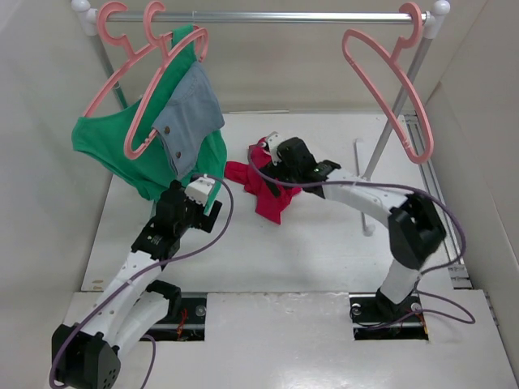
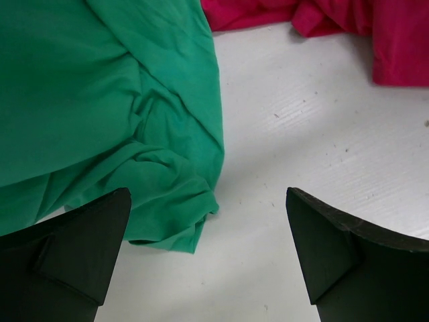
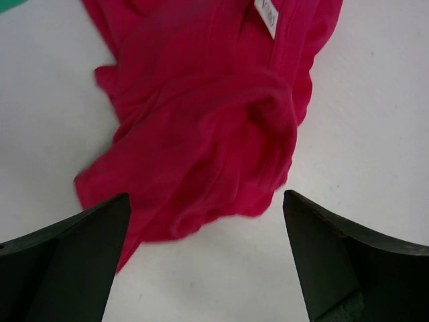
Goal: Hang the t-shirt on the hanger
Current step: Move the tshirt to the center of the board
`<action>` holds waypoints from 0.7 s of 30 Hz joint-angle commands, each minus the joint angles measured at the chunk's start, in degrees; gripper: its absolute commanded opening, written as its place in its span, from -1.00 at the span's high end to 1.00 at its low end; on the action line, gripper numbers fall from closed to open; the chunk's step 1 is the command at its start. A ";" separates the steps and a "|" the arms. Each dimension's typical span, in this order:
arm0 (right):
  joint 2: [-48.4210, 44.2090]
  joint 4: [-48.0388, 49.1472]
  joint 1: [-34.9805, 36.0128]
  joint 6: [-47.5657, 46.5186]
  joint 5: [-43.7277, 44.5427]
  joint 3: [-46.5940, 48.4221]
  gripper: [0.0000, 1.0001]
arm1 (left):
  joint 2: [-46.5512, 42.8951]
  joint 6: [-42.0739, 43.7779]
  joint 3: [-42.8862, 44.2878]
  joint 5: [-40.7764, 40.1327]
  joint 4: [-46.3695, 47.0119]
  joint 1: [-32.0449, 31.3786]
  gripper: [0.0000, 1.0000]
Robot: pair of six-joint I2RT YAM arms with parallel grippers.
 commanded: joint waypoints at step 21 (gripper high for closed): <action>-18.97 -2.61 12.62 -5.94 -12.08 -23.35 -1.00 | 1.81 10.51 3.85 14.24 -3.49 0.06 -0.91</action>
